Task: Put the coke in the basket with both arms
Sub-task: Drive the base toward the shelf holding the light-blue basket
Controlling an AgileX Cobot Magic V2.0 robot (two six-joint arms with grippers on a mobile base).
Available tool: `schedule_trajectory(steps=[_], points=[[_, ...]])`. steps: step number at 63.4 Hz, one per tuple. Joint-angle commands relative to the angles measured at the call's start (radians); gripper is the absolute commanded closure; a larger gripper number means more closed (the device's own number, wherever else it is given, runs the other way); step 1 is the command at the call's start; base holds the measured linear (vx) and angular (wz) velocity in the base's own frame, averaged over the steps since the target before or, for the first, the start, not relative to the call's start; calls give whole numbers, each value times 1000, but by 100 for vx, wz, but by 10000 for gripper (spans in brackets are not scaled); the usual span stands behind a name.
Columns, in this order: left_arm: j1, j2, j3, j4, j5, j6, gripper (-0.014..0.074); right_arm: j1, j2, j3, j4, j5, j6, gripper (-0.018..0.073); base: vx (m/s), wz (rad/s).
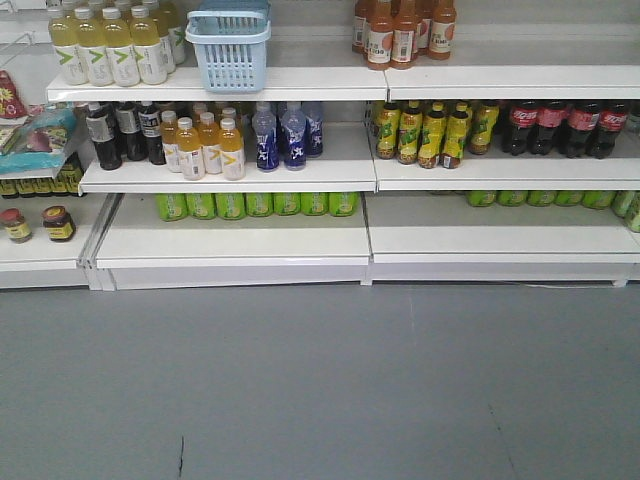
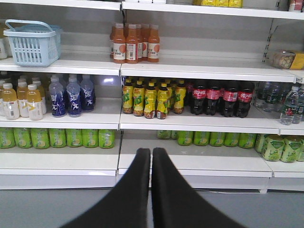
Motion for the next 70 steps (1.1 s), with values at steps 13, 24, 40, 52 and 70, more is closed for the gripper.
schedule_trajectory(steps=[13,24,40,52,70], points=[[-1,-19,-1,-12,-70,-5,603,-4,-18,9,-7,-71,-9,561,0,0],[-1,-19,-1,-12,-70,-5,603,-4,-18,9,-7,-71,-9,561,0,0],[-1,-19,-1,-12,-70,-5,603,-4,-18,9,-7,-71,-9,561,0,0],[-1,-19,-1,-12,-70,-5,603,-4,-18,9,-7,-71,-9,561,0,0],[-1,-19,-1,-12,-70,-5,603,-4,-18,9,-7,-71,-9,561,2,0]])
